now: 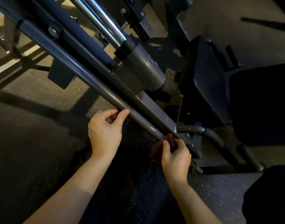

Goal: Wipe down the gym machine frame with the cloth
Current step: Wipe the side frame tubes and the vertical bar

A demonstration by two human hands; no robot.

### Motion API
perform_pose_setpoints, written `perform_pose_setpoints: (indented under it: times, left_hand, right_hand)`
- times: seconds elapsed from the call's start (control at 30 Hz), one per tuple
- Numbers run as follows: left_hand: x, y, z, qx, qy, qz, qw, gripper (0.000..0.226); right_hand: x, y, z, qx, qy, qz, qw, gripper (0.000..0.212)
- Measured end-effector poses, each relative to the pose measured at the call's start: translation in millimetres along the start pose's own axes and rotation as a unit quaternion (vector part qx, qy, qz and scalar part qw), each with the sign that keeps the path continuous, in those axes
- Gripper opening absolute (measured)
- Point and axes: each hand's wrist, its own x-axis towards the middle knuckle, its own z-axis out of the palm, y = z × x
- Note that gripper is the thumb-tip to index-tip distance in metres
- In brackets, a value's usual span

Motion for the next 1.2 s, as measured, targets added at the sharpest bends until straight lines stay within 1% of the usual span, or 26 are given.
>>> perform_pose_setpoints:
  times: [0.07, 0.13, 0.17, 0.23, 0.3, 0.4, 0.47, 0.53, 0.63, 0.7, 0.77, 0.83, 0.9, 0.97, 1.1, 1.13, 1.2]
  left_hand:
    - [1, -2, 0, 0.003, -0.003, 0.008, 1.000, 0.025]
    - [1, -3, -1, 0.016, 0.001, 0.025, 1.000, 0.026]
    - [1, -4, -2, 0.028, 0.006, 0.041, 0.999, 0.028]
    - [1, -2, -2, 0.052, 0.015, 0.068, 0.996, 0.029]
    - [0, 1, -2, 0.059, 0.022, 0.074, 0.995, 0.025]
    - [0, 1, 0, 0.066, 0.020, 0.080, 0.994, 0.021]
    - [0, 0, 0, 0.065, 0.017, 0.082, 0.994, 0.021]
    - [-1, 0, 1, 0.060, 0.021, 0.081, 0.995, 0.022]
    - [-4, 1, 3, 0.069, 0.032, 0.086, 0.993, 0.022]
    - [-4, 1, 2, 0.070, 0.035, 0.083, 0.993, 0.023]
    - [-2, 1, 1, 0.068, 0.036, 0.083, 0.994, 0.022]
    - [-2, 0, 0, 0.073, 0.035, 0.084, 0.993, 0.023]
    - [-2, -1, 1, 0.080, 0.033, 0.088, 0.992, 0.024]
    - [-4, -2, 2, 0.093, 0.032, 0.099, 0.990, 0.025]
    - [-5, 0, 2, 0.126, 0.045, 0.126, 0.983, 0.027]
    - [-5, 1, 1, 0.134, 0.052, 0.139, 0.980, 0.029]
    - [-7, 4, 0, 0.157, 0.065, 0.176, 0.970, 0.034]
  right_hand:
    - [4, -20, 13, 0.017, -0.004, -0.008, 1.000, 0.012]
    - [8, -50, 32, 0.005, -0.021, -0.056, 0.998, 0.006]
    - [8, -63, 39, -0.004, -0.037, -0.078, 0.996, 0.008]
    - [9, -72, 45, 0.009, -0.062, -0.093, 0.994, 0.011]
    - [12, -57, 33, 0.005, -0.052, -0.076, 0.996, 0.012]
    - [16, -14, 3, -0.026, -0.020, -0.007, 0.999, 0.002]
    - [17, -5, -6, -0.042, -0.011, 0.018, 0.999, 0.002]
    - [17, -17, 2, -0.038, -0.019, -0.004, 0.999, 0.009]
    - [17, -50, 24, -0.031, -0.074, -0.056, 0.995, 0.006]
    - [19, -51, 23, -0.032, -0.081, -0.074, 0.993, 0.001]
    - [24, -30, 9, -0.053, -0.062, -0.059, 0.995, 0.009]
    - [28, -5, -6, -0.072, -0.038, -0.016, 0.997, 0.013]
    - [28, 1, -10, -0.082, -0.022, 0.004, 0.996, 0.016]
    - [28, -13, 0, -0.087, -0.026, -0.024, 0.996, 0.016]
    - [22, -57, 27, -0.079, -0.061, -0.127, 0.987, 0.020]
    - [20, -56, 28, -0.071, -0.063, -0.142, 0.985, 0.020]
    - [16, -30, 21, -0.054, -0.058, -0.135, 0.988, 0.017]
